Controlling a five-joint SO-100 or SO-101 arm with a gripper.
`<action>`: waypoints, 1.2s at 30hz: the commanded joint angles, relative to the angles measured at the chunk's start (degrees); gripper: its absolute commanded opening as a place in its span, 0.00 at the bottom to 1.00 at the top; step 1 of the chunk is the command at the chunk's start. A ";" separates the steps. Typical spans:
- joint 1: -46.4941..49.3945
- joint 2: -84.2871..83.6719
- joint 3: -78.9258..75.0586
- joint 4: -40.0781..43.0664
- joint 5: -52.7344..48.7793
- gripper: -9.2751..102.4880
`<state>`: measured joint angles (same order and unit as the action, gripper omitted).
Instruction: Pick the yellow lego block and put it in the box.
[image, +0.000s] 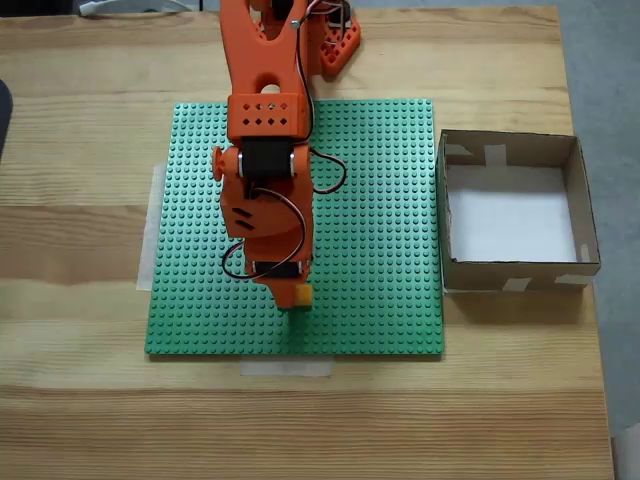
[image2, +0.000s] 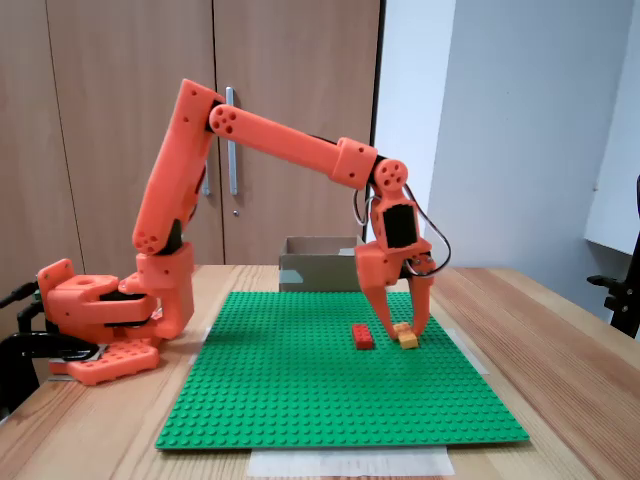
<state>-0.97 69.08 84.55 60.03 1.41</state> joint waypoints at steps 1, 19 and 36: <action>-0.44 0.26 -2.55 0.70 -0.53 0.16; 0.00 3.78 -6.50 7.38 -0.88 0.08; -2.29 36.65 -6.50 22.94 0.26 0.08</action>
<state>-2.02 95.98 80.33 80.95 1.41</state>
